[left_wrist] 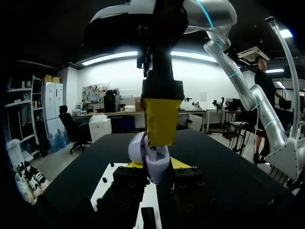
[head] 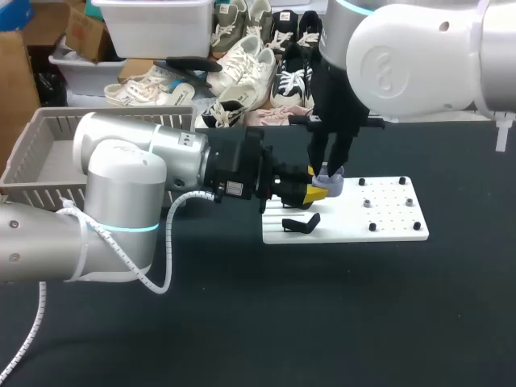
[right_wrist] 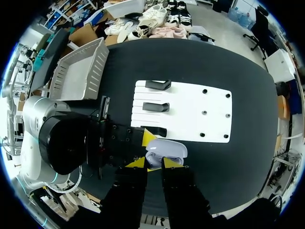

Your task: Pick up each earbud case from the left stands, insert the matching earbuds, close the lid, and place the case in the box.

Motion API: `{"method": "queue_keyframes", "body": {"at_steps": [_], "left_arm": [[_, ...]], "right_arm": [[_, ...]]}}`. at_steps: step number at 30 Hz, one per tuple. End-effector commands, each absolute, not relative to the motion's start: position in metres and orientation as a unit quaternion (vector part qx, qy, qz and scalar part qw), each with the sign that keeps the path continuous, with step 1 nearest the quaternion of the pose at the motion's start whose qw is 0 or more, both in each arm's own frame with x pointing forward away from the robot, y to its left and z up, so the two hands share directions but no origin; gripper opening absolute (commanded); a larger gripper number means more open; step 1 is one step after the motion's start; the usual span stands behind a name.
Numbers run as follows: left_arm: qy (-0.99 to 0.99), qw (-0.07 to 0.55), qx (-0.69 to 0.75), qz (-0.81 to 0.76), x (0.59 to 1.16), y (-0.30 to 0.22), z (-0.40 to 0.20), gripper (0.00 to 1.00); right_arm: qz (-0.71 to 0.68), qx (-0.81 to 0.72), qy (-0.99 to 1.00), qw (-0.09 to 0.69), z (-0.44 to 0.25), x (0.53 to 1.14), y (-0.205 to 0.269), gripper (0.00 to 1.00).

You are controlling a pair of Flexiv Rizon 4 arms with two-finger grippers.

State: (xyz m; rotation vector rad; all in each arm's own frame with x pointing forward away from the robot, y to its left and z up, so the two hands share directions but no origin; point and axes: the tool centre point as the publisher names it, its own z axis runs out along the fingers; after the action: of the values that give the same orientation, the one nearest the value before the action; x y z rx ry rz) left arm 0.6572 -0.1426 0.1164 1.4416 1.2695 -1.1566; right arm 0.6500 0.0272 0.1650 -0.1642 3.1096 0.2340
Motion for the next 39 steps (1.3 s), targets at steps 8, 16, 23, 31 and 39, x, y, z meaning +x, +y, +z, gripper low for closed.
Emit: {"method": "queue_keyframes", "body": {"at_steps": [8, 16, 23, 31, 39], "left_arm": [[0.509, 0.435, 0.579, -0.465, 0.658, -0.143, 0.117, 0.0], [0.509, 0.435, 0.579, -0.465, 0.658, -0.143, 0.117, 0.0], [0.509, 0.435, 0.579, -0.465, 0.658, -0.143, 0.117, 0.0], [0.509, 0.435, 0.579, -0.465, 0.658, -0.143, 0.117, 0.0], [0.509, 0.435, 0.579, -0.465, 0.658, -0.143, 0.117, 0.0]], "right_arm": [[0.064, -0.056, 0.996, -0.004, 0.162, 0.651, 0.028, 0.0], [0.052, -0.06, 0.997, -0.014, 0.159, 0.65, 0.03, 0.0], [0.046, -0.063, 0.997, -0.008, 0.166, 0.646, 0.031, 0.22], [0.04, -0.061, 0.997, 0.004, 0.177, 0.636, 0.029, 0.31], [0.042, -0.055, 0.998, 0.005, 0.174, 0.635, 0.025, 0.31]]}}
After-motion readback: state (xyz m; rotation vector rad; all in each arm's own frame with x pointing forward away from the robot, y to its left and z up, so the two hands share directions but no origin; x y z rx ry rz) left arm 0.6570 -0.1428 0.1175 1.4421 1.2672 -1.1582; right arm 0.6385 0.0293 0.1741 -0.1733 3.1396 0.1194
